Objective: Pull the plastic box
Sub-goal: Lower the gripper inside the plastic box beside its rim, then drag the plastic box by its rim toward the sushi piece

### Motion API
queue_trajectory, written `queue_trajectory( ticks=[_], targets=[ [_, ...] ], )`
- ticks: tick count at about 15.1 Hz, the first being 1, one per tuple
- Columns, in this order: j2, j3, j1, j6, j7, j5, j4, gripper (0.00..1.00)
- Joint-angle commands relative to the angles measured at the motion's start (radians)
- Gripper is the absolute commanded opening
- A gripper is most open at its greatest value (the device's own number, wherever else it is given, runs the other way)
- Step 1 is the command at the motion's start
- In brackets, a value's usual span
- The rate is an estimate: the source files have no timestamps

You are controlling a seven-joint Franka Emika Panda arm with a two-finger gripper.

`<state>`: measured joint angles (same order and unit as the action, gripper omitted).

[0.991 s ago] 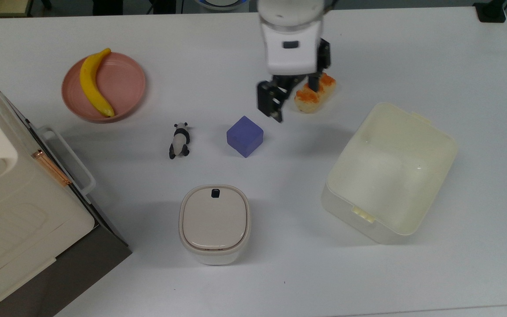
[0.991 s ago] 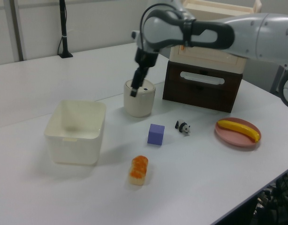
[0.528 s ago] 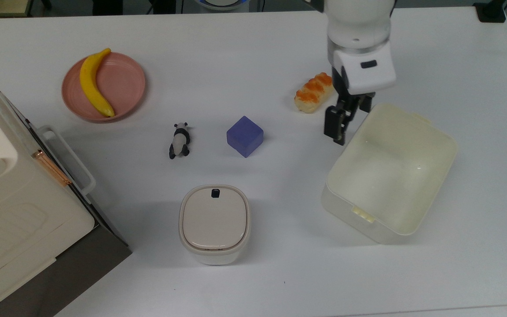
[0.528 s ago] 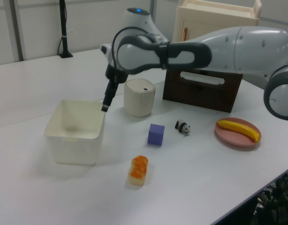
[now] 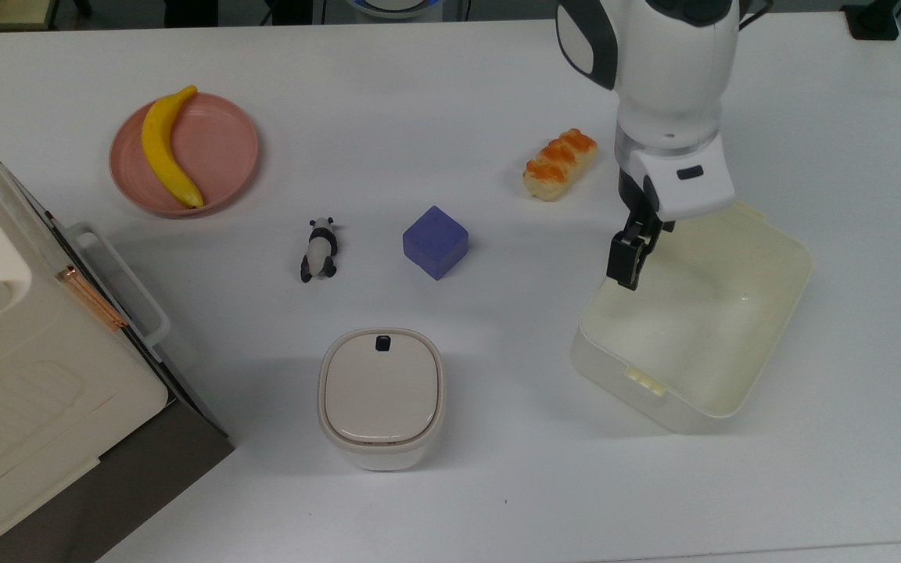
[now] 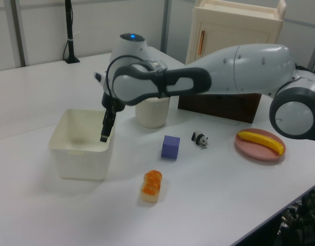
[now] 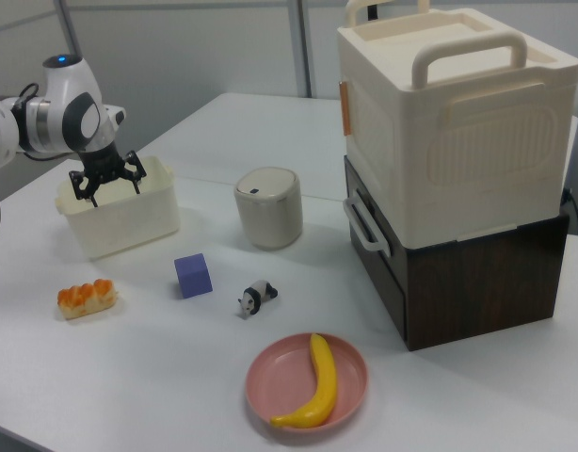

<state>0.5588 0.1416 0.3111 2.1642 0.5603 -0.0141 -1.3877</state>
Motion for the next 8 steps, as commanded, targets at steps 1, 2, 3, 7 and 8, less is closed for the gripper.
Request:
queue_trajectory(
  ticks=[1,2,3,7,8],
  targets=[
    [0.009,-0.023,0.020,-0.012,0.021,-0.039,0.019,1.00],
    [0.006,-0.023,0.016,-0.039,0.021,-0.044,0.018,1.00],
    [-0.002,-0.025,0.008,-0.075,0.024,-0.043,0.018,1.00],
    [-0.048,-0.025,-0.018,-0.220,0.099,-0.043,0.009,1.00],
    [-0.054,-0.025,-0.020,-0.237,0.107,-0.043,0.009,1.00]
  ],
)
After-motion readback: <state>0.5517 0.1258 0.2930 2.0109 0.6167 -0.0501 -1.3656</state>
